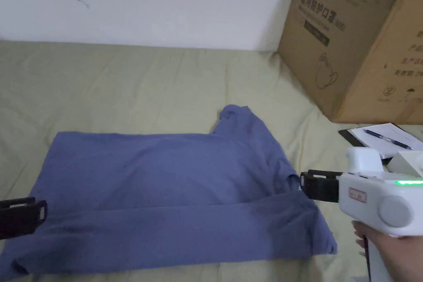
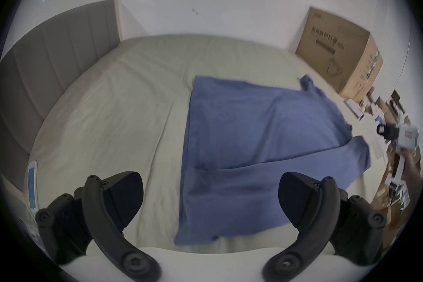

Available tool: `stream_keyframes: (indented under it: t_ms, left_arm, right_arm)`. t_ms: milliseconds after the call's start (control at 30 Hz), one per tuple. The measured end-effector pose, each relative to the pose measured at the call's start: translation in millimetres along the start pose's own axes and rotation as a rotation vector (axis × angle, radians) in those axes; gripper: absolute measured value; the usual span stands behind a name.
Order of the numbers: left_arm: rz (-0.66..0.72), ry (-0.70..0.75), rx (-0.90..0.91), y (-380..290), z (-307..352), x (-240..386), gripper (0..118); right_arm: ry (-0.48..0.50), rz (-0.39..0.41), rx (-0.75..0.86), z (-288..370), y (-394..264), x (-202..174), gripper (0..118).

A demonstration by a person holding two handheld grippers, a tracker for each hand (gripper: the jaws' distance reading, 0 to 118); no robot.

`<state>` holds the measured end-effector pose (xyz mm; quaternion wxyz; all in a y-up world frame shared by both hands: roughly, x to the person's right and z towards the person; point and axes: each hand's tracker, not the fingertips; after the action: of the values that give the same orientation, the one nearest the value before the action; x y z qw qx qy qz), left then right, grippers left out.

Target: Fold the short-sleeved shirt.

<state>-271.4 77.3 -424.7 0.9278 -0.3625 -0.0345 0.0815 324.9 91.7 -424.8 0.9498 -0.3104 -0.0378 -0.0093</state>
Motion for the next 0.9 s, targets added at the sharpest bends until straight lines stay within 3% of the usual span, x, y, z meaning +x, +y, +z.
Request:
stream_keyframes:
  t_ms: [67,100,133,200,233,300,367,533,667,700,767,900]
  left_arm:
    - [0.031,-0.060,0.086,-13,34,-1,109]
    - [0.044,-0.063,0.146,-22,52,7,98]
    - [0.059,-0.074,0.185,-30,66,9,80]
    - [0.099,-0.071,0.245,-47,94,11,2]
    - [0.095,-0.046,0.256,-51,105,19,0]
    - [0.080,-0.021,0.266,-58,122,19,0]
    - [0.087,-0.051,0.235,-52,122,6,0]
    - [0.145,-0.030,-0.204,-6,52,-21,0]
    - [0.246,-0.018,-0.352,-2,-17,-50,4]
    - [0.265,0.001,-0.361,-4,-29,-53,29]
    - [0.271,0.034,-0.392,-13,-41,-44,115]
    - [0.143,0.163,-0.476,-37,-68,-32,113]
  right_arm:
    - [0.060,-0.052,0.098,38,-9,-3,111]
    - [0.120,-0.089,0.164,58,-17,-5,102]
    - [0.150,-0.117,0.207,75,-23,-8,87]
    - [0.183,-0.165,0.276,114,-35,-25,20]
    - [0.189,-0.170,0.283,124,-39,-30,0]
    - [0.168,-0.168,0.301,143,-49,-39,0]
    - [0.220,-0.180,0.308,148,-55,-42,0]
    - [0.248,-0.113,0.244,148,-53,-51,0]
    - [0.278,-0.119,0.201,144,-54,-56,0]
    - [0.293,-0.130,0.189,144,-56,-57,0]
    - [0.297,-0.133,0.171,141,-59,-60,0]
    - [0.303,-0.132,0.123,133,-61,-63,0]
